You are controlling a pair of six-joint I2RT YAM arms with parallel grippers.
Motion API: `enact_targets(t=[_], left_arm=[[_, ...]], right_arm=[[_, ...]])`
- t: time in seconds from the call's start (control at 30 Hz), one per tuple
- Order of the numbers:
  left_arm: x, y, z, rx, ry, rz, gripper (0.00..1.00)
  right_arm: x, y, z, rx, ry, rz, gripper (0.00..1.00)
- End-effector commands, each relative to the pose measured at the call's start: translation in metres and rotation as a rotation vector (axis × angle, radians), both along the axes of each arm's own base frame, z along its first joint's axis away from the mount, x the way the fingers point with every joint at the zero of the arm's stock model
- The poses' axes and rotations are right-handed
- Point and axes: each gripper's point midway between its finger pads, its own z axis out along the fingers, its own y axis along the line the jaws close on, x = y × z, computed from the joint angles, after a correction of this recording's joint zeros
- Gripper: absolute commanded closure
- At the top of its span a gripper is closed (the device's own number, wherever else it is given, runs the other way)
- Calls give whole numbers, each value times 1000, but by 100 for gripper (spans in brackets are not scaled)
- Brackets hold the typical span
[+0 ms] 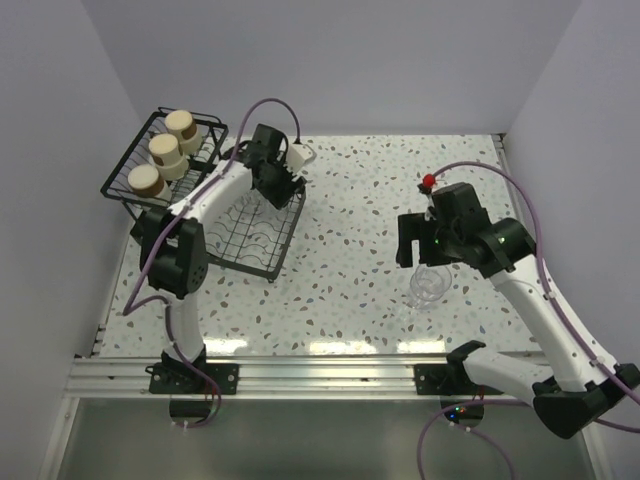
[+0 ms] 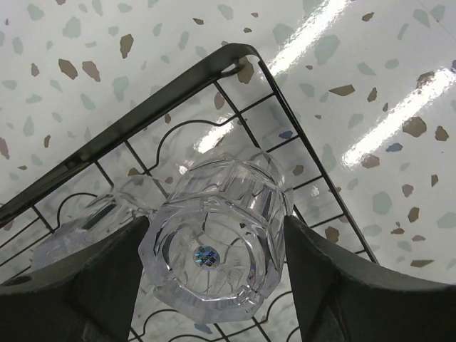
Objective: Unload the cups from the dish rack
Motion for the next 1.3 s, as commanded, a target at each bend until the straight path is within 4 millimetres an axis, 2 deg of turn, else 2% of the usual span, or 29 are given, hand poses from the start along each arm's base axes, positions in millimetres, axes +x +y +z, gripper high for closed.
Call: enact_targets(t=[0.0, 0.07, 0.1, 0.17, 0.2, 0.27, 0.3, 0.37, 0.4, 0.47, 0.5, 0.57, 0.6, 0.67, 0.7, 0.77, 0.9, 1.07, 1.2, 1.27], left_arm=[[-2, 2, 92, -79, -176, 9, 100], [-6, 2, 115, -111, -223, 15, 100], [-10, 1, 139, -145, -269, 12, 100], [-18, -4, 166, -213, -309, 17, 100], [-29, -12, 194, -291, -356, -25, 100], [-44, -23, 219, -407, -378, -42, 100], [-62, -33, 251, -501, -428, -104, 100], [-81, -42, 272, -608, -429, -133, 100], [-98, -48, 295, -674, -456, -194, 100], [-122, -54, 322, -762, -465, -258, 100], [-132, -56, 329, -786, -467, -288, 100], [-155, -61, 341, -840, -446, -364, 100], [-161, -63, 344, -860, -432, -385, 100], [-175, -69, 350, -924, -372, -422, 100], [-179, -71, 353, -943, -362, -437, 100], [-186, -75, 354, -981, -325, -464, 100], [-188, -77, 359, -1002, -316, -483, 100], [-191, -80, 360, -1019, -299, -507, 100], [-190, -80, 357, -1018, -294, -507, 100], [-190, -81, 355, -1019, -287, -512, 100]], right_arm=[[10, 19, 48, 134, -162, 69, 14], [10, 27, 61, 187, -204, 101, 14], [14, 32, 72, 217, -244, 110, 14], [14, 44, 86, 285, -272, 146, 14], [18, 52, 101, 331, -319, 166, 14], [13, 71, 122, 447, -344, 233, 14], [17, 82, 141, 514, -409, 265, 14], [13, 99, 165, 647, -441, 314, 14], [19, 107, 184, 715, -510, 337, 15], [16, 119, 203, 840, -503, 356, 17], [17, 125, 221, 910, -543, 372, 17], [19, 132, 230, 974, -553, 395, 18], [22, 134, 239, 1022, -579, 389, 19], [26, 139, 244, 1070, -574, 388, 21], [21, 143, 253, 1120, -584, 427, 21], [24, 146, 253, 1141, -582, 423, 21], [29, 153, 250, 1167, -560, 406, 23], [36, 167, 228, 1182, -493, 389, 29], [36, 176, 226, 1205, -456, 403, 30], [33, 180, 230, 1224, -461, 425, 32]])
